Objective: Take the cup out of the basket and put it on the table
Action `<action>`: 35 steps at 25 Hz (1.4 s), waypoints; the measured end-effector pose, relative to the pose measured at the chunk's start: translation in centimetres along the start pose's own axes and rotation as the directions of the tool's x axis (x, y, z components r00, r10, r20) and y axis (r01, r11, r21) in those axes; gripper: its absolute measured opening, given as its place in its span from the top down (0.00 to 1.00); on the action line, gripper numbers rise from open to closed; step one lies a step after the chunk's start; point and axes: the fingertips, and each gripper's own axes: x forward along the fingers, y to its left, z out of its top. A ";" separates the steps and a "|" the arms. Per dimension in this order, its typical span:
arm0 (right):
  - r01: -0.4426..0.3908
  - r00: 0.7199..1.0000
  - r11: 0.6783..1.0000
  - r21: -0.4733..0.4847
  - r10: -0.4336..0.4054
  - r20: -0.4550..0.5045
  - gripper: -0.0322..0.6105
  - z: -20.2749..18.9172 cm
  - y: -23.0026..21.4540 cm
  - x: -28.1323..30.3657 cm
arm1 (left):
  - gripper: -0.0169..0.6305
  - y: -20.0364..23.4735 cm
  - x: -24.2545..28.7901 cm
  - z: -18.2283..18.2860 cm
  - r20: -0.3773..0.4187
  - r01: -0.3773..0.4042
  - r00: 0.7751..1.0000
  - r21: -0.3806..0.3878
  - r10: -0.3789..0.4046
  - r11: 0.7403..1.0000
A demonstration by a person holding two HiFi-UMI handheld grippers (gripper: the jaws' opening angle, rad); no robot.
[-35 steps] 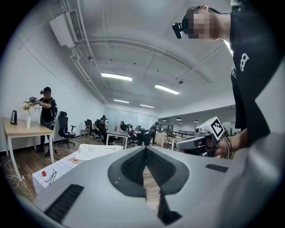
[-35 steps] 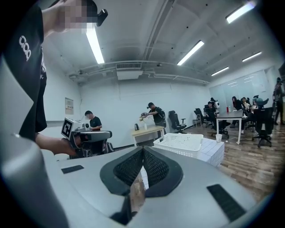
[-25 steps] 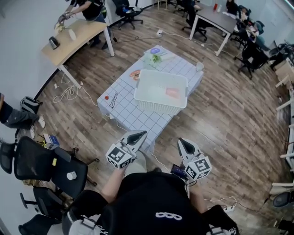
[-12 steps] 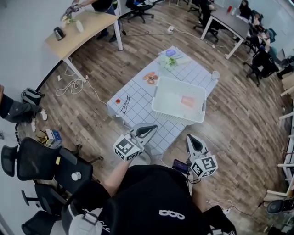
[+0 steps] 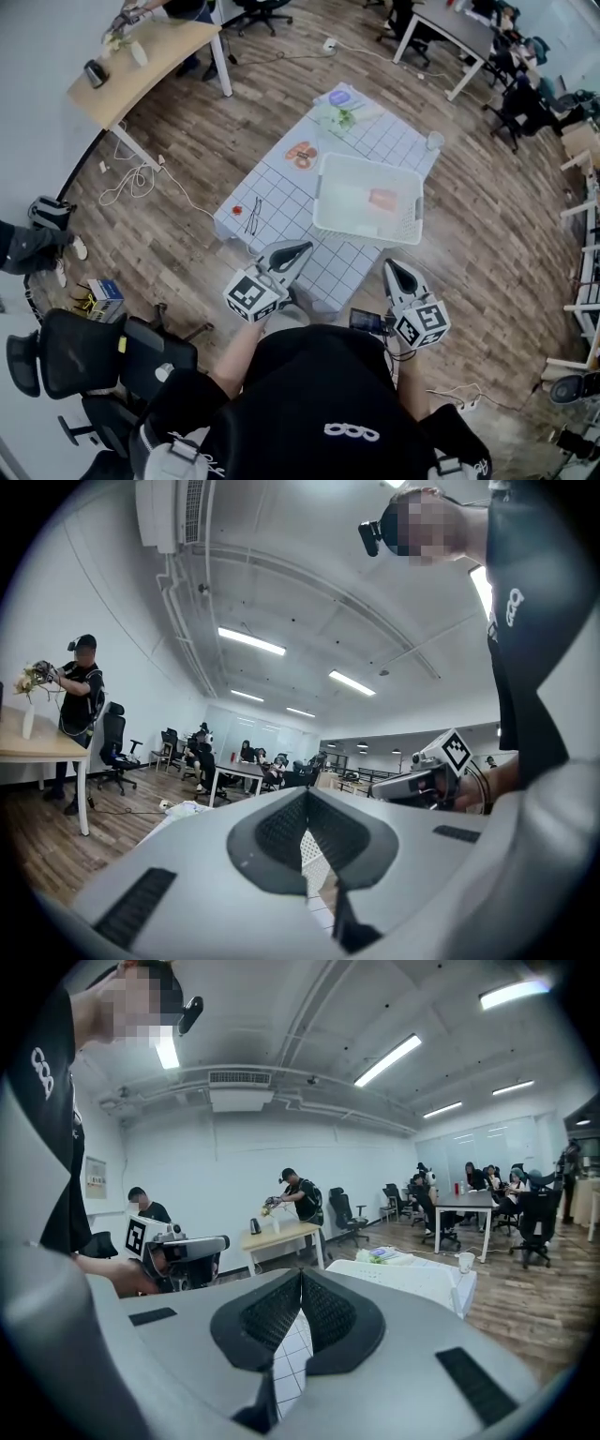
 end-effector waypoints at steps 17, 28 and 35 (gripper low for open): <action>0.075 0.997 0.997 0.029 -0.075 0.020 0.91 1.0 -9.8 0.7 | 0.96 1.4 9.1 -0.5 -0.027 0.062 0.998 0.008 -0.062 0.998; 0.027 0.996 0.993 0.118 -0.017 -0.083 0.91 -1.0 -18.9 6.7 | 0.96 1.5 17.5 -1.4 -0.075 -0.001 0.997 -0.012 0.000 1.000; 0.022 0.995 0.989 0.146 -0.007 -0.098 0.91 -2.2 -19.8 7.4 | 0.96 2.5 20.0 -4.6 -0.215 0.069 0.974 0.011 -0.065 0.998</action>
